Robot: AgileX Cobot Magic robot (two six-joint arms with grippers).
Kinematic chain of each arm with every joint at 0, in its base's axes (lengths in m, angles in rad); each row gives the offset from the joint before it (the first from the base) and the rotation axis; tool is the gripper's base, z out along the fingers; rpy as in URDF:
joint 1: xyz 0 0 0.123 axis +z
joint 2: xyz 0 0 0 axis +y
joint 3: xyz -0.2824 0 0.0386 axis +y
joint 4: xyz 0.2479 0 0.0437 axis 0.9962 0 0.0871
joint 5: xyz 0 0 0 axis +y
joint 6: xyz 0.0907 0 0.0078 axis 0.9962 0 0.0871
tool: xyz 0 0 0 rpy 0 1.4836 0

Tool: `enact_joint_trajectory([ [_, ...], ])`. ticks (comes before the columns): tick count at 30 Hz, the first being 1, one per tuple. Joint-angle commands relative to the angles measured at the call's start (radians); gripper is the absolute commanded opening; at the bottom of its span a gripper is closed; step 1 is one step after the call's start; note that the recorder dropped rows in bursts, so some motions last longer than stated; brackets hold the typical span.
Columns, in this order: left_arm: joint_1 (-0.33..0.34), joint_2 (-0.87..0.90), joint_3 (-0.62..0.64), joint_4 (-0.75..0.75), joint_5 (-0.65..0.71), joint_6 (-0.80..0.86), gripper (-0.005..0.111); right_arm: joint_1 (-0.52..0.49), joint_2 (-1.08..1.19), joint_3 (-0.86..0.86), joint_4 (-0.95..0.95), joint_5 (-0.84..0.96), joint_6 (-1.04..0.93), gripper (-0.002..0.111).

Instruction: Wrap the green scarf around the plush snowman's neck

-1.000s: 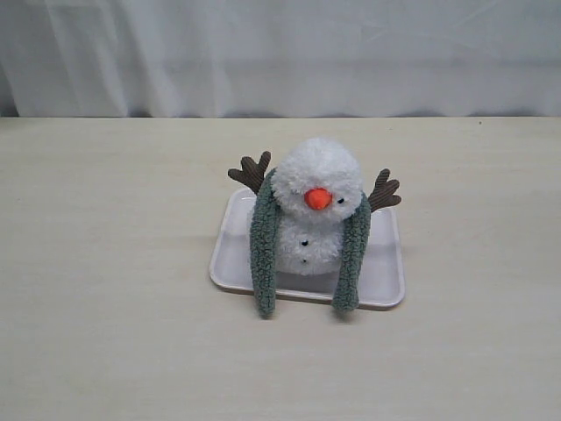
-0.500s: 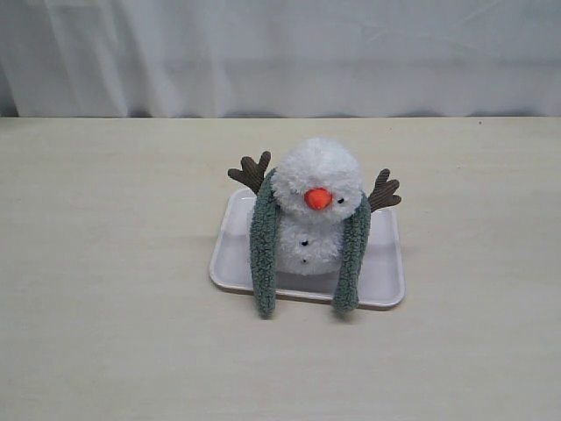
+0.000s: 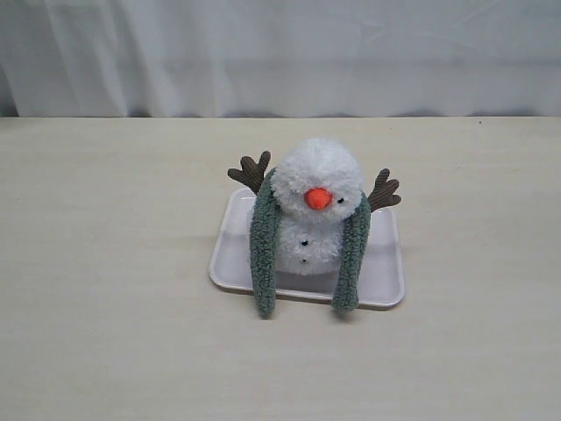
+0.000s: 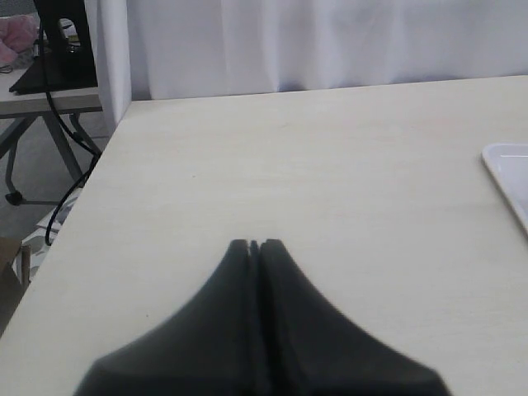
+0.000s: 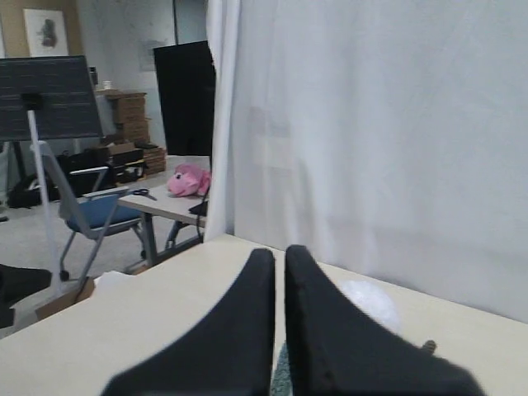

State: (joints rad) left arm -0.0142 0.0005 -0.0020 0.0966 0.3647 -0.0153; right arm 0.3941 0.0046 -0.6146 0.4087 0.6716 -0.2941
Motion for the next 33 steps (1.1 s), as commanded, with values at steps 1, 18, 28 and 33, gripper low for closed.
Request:
enact_joint_trajectory([
  [1, 0.001, 0.000, 0.002, -0.001, -0.008, -0.002, 0.000, -0.104, -0.005, 0.000, 0.001, -0.008, -0.005, 0.004],
  [18, 0.001, 0.000, 0.002, -0.001, -0.010, -0.002, 0.000, -0.338, -0.005, 0.000, 0.001, -0.008, -0.005, 0.004],
  [28, 0.001, 0.000, 0.002, -0.001, -0.010, -0.002, 0.000, -0.338, -0.005, 0.000, 0.001, -0.008, -0.005, 0.004],
  [33, 0.001, 0.000, 0.002, -0.001, -0.010, -0.002, 0.000, -0.338, -0.005, 0.000, 0.001, -0.008, -0.005, 0.004],
])
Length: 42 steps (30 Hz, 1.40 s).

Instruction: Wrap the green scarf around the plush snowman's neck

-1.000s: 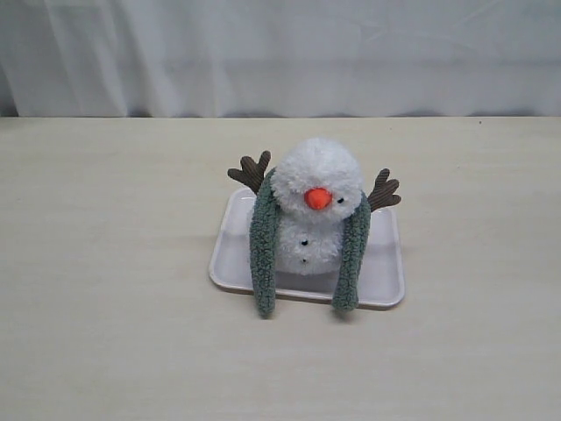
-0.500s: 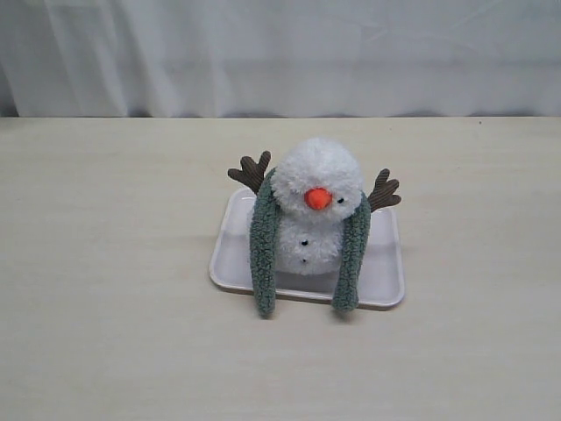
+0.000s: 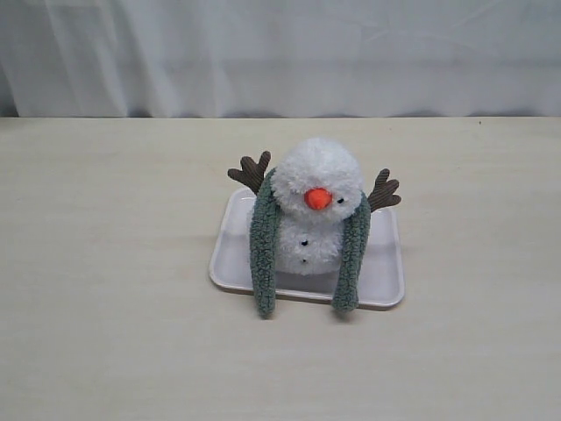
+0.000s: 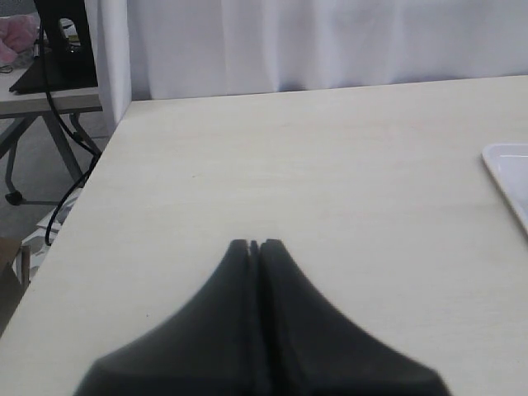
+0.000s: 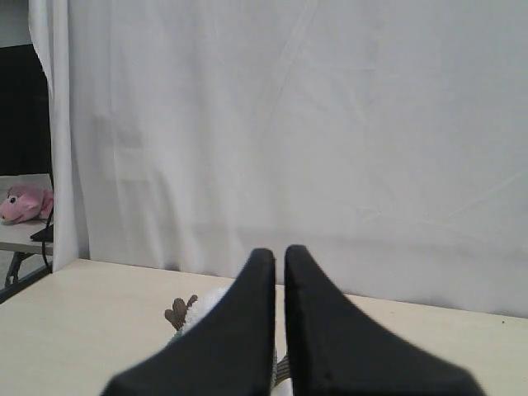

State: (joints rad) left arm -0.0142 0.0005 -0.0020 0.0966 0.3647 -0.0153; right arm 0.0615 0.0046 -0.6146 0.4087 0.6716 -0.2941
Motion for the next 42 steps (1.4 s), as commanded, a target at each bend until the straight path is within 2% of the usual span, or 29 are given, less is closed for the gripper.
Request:
enact_joint_trajectory([
  [1, 0.001, 0.000, 0.002, -0.001, -0.010, -0.002, 0.000, -0.006, -0.005, 0.000, 0.001, -0.008, -0.005, 0.004],
  [22, 0.001, 0.000, 0.002, -0.001, -0.008, -0.002, 0.000, -0.011, -0.005, 0.000, 0.001, -0.008, -0.005, 0.004],
  [27, 0.001, 0.000, 0.002, -0.001, -0.008, -0.002, 0.000, -0.111, -0.005, 0.000, 0.001, -0.008, -0.005, 0.004],
  [42, 0.001, 0.000, 0.002, -0.001, -0.010, -0.002, 0.000, -0.071, -0.005, 0.000, 0.001, -0.008, -0.005, 0.004],
])
